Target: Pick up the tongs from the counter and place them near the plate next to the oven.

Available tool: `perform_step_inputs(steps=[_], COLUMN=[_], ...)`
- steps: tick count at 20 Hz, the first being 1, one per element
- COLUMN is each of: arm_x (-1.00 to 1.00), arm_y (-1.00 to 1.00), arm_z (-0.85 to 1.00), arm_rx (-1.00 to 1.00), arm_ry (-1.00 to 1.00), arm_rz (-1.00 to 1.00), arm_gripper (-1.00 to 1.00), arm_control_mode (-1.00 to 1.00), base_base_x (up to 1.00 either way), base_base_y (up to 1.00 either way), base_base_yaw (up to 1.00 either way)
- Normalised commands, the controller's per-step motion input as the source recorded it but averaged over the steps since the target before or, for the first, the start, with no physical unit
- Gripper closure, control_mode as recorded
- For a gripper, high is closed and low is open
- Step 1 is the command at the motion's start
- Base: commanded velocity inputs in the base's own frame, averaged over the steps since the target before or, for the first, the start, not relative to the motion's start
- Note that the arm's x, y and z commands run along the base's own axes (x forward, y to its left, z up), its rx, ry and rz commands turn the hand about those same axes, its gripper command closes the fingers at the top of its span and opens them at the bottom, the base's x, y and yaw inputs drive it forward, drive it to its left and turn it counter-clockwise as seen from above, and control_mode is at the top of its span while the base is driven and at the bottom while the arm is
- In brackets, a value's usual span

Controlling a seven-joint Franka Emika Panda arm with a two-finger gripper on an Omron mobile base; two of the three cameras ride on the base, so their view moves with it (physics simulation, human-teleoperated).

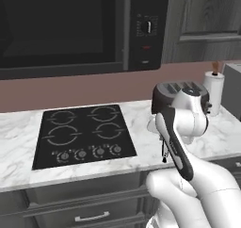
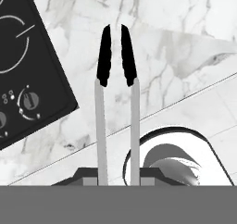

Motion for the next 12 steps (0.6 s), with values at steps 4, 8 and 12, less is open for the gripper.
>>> perform_step_inputs(steps=[4, 8, 12], arm_x=[0.0, 0.0, 0.0], arm_y=[0.0, 0.0, 0.0], arm_z=[0.0, 0.0, 0.0], arm_rx=[0.0, 0.0, 0.0], arm_ry=[0.0, 0.0, 0.0], arm_rz=[0.0, 0.0, 0.0], arm_gripper=[1.0, 1.0, 1.0], arm_control_mode=[1.0, 1.0, 1.0], base_base_x=[-0.59, -0.08, 0.0], base_base_y=[0.04, 0.16, 0.1], base_base_yaw=[-0.25, -0.79, -0.97])
